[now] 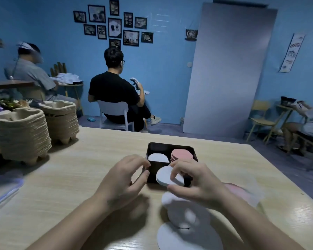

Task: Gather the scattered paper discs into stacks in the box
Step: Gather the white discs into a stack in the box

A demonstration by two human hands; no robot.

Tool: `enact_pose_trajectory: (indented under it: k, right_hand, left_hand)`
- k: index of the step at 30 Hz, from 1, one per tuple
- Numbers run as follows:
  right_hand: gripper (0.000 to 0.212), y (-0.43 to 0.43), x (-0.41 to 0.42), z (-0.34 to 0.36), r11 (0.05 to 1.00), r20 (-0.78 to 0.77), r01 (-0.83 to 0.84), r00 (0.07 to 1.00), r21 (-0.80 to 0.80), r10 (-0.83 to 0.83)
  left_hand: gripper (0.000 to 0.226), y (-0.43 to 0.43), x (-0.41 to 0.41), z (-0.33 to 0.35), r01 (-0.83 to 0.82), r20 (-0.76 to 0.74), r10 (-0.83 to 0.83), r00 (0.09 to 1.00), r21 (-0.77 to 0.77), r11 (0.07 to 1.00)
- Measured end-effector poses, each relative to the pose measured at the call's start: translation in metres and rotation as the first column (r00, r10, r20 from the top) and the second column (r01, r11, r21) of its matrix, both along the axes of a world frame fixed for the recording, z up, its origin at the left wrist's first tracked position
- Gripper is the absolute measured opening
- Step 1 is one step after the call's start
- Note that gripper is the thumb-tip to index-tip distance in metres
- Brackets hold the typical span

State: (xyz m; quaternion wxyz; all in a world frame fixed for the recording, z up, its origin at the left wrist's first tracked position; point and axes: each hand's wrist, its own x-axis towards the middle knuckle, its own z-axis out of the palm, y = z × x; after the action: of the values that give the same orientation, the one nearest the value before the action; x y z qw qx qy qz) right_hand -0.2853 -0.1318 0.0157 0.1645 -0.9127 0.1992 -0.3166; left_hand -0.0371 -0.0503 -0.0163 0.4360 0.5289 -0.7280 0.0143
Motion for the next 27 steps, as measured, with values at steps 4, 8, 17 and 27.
enact_pose_trajectory:
  k: [4,8,17,27]
  right_hand:
    - [0.021,-0.026,0.011,0.027,0.996,0.049,0.085,0.995,0.022,-0.086]
    - [0.025,-0.057,0.023,0.04,0.977,-0.03,0.211,0.977,0.022,-0.21]
    - [0.037,-0.084,0.061,0.025,0.977,-0.218,0.212,0.953,-0.017,-0.21]
    - [0.034,-0.096,0.075,0.023,0.97,-0.354,0.24,0.904,-0.049,-0.241]
  left_hand:
    - [0.03,-0.023,0.008,-0.001,-0.023,0.021,0.023,1.0,0.009,1.0]
    - [0.035,-0.028,0.014,-0.01,-0.01,0.018,0.01,1.0,0.001,1.0]
    - [0.055,-0.02,0.016,-0.019,0.009,-0.003,-0.009,1.0,0.086,0.996]
    - [0.06,-0.021,0.016,-0.019,0.018,-0.016,-0.017,1.0,0.112,0.994]
